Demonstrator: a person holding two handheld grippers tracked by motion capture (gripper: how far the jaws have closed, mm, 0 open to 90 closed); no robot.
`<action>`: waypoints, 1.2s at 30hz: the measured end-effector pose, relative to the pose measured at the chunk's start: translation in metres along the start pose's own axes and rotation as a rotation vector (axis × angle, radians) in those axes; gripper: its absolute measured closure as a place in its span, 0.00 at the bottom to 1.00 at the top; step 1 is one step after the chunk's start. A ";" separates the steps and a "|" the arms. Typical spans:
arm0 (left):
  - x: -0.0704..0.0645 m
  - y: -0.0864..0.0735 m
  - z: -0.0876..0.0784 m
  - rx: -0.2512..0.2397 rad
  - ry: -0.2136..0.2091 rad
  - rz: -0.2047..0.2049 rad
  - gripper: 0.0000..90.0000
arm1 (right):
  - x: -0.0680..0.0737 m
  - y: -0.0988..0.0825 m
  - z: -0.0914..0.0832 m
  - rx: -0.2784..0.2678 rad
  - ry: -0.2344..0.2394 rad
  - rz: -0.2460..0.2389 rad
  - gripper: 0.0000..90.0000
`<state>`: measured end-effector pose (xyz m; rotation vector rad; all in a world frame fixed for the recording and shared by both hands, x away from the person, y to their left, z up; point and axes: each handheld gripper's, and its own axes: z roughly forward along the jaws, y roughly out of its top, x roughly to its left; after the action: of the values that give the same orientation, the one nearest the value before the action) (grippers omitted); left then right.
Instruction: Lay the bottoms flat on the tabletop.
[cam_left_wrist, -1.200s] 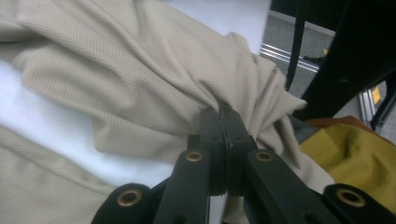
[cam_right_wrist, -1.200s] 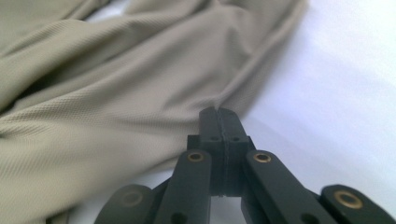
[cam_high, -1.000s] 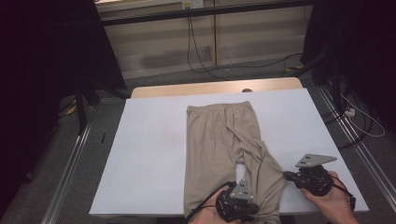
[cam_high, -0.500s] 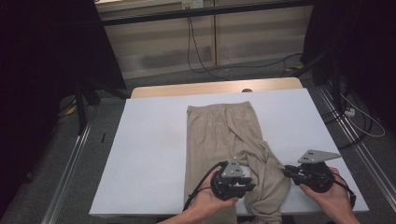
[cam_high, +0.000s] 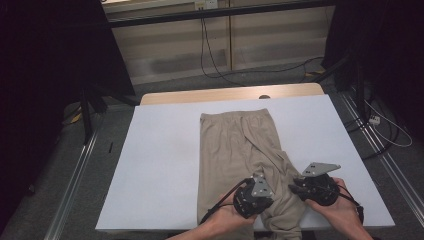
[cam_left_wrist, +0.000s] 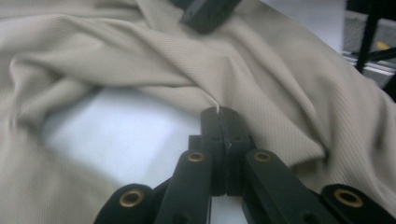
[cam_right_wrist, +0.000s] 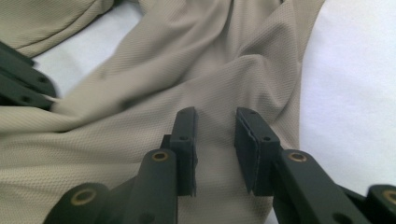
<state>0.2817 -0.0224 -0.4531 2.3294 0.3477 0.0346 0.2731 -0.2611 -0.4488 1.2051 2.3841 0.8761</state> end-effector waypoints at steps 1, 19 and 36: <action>-0.002 -0.004 -0.005 0.004 -0.010 -0.013 1.00 | 0.001 0.000 0.000 0.000 0.007 -0.003 0.77; -0.016 -0.032 -0.039 -0.023 -0.047 -0.074 0.96 | 0.026 -0.004 -0.016 -0.026 0.150 -0.063 0.83; -0.015 -0.021 -0.018 -0.010 -0.028 -0.021 0.85 | 0.000 0.002 -0.001 -0.006 0.094 0.018 1.00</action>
<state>0.2596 0.0004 -0.4538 2.3135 0.3569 -0.0061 0.2740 -0.2606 -0.4469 1.2104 2.4452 0.9655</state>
